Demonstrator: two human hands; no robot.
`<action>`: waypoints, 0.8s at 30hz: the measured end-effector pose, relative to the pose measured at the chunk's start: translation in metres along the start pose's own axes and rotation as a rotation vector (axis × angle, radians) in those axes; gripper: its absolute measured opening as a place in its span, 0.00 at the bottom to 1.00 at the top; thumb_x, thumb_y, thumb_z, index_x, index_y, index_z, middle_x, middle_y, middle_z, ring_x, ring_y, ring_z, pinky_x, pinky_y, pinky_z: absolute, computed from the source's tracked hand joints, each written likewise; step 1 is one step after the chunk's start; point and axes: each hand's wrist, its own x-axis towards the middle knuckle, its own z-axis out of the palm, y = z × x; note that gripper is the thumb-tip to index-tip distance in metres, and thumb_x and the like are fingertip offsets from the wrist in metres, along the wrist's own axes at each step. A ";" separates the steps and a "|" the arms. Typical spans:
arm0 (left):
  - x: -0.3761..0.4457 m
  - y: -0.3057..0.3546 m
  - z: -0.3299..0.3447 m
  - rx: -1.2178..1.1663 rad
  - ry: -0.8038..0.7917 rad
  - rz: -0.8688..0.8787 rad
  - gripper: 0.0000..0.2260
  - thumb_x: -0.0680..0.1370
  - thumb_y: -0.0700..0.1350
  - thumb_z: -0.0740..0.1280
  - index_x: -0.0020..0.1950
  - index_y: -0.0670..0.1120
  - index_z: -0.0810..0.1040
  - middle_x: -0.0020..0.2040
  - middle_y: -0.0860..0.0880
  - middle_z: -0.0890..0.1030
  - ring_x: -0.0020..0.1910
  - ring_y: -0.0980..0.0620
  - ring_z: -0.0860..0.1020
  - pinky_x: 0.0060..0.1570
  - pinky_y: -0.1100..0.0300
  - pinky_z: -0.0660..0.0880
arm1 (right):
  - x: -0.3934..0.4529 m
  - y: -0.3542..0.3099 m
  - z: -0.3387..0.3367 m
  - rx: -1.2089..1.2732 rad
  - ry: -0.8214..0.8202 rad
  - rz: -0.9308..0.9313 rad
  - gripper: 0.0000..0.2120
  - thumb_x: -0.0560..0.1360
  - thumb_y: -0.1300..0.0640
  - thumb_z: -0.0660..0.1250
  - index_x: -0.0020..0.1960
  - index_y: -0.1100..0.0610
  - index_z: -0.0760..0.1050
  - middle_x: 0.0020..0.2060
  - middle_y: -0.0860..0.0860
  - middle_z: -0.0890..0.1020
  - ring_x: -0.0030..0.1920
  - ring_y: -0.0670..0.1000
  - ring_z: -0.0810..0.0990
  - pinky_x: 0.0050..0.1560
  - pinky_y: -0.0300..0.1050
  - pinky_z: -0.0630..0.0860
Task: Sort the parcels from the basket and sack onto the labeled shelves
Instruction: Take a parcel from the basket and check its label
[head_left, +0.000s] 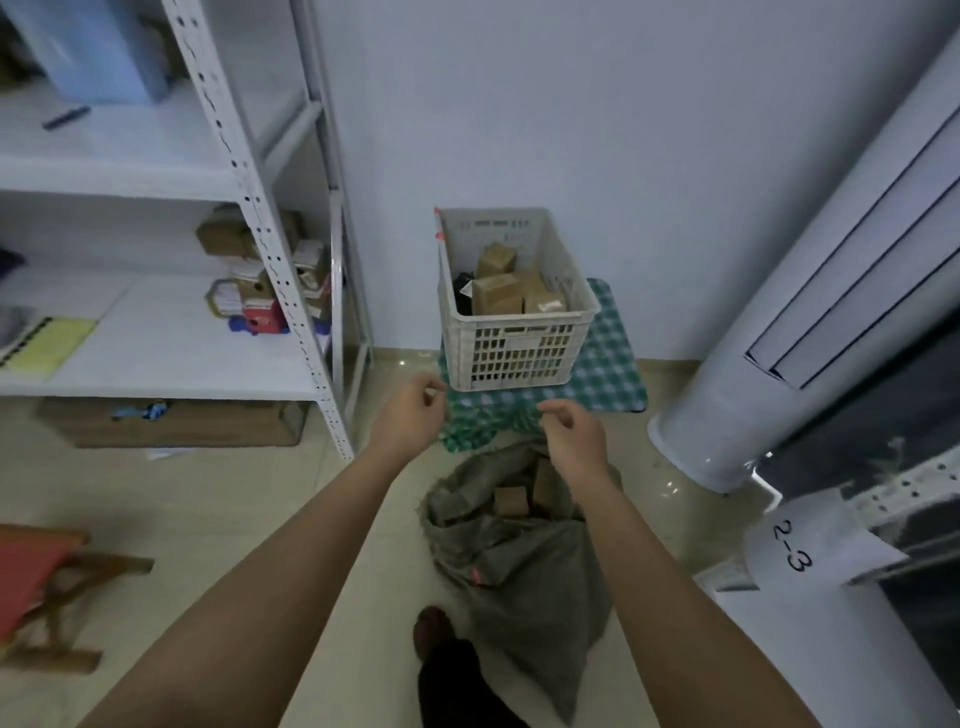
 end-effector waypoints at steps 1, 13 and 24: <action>0.013 0.000 -0.005 -0.001 0.001 0.006 0.06 0.81 0.44 0.59 0.55 0.48 0.74 0.40 0.47 0.81 0.42 0.45 0.81 0.45 0.50 0.77 | 0.014 -0.006 0.005 0.013 0.009 0.000 0.10 0.83 0.59 0.58 0.57 0.51 0.76 0.44 0.41 0.74 0.41 0.42 0.73 0.43 0.42 0.72; 0.189 0.005 -0.067 -0.030 0.030 0.001 0.08 0.81 0.40 0.58 0.55 0.45 0.77 0.40 0.48 0.81 0.37 0.52 0.78 0.37 0.58 0.74 | 0.185 -0.088 0.096 0.139 0.008 -0.005 0.08 0.80 0.59 0.61 0.54 0.52 0.78 0.51 0.48 0.79 0.52 0.49 0.77 0.51 0.42 0.73; 0.354 -0.013 -0.104 0.018 -0.185 0.015 0.07 0.82 0.42 0.58 0.52 0.50 0.75 0.45 0.48 0.81 0.46 0.49 0.80 0.53 0.50 0.78 | 0.304 -0.134 0.153 0.119 0.071 0.109 0.11 0.82 0.60 0.59 0.59 0.54 0.78 0.52 0.47 0.77 0.52 0.47 0.74 0.50 0.41 0.70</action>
